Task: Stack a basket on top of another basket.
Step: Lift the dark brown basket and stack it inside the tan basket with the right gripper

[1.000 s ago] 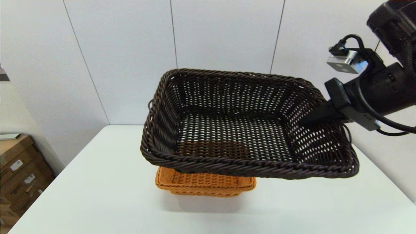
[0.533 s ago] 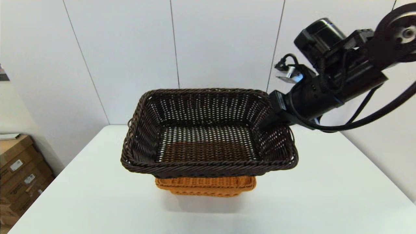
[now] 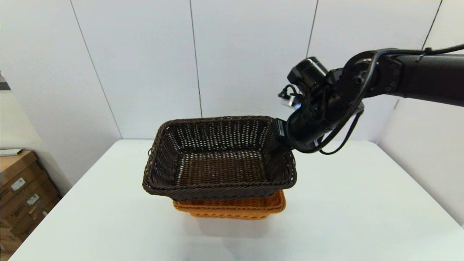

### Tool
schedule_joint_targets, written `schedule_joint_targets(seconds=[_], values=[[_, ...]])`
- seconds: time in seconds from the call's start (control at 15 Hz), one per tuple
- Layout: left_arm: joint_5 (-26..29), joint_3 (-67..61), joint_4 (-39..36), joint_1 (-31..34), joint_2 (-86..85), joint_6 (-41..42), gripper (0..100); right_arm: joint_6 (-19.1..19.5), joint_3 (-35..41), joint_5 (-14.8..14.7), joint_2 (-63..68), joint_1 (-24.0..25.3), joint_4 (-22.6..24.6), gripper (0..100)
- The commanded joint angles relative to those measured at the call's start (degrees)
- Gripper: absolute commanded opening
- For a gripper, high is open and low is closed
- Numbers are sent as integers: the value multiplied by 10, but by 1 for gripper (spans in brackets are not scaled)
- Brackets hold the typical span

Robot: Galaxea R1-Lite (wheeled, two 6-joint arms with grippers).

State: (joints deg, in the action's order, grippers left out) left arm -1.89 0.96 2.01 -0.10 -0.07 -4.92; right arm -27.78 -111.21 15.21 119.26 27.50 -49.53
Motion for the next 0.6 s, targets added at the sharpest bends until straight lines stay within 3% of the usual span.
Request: schedule_joint_targets(seconds=[0.07, 0.6], values=[[0, 0, 0, 0, 0, -1, 100, -2, -1, 1, 39, -18, 18, 0], [0, 0, 0, 0, 0, -1, 100, -12, 0, 4, 55, -32, 22, 0]])
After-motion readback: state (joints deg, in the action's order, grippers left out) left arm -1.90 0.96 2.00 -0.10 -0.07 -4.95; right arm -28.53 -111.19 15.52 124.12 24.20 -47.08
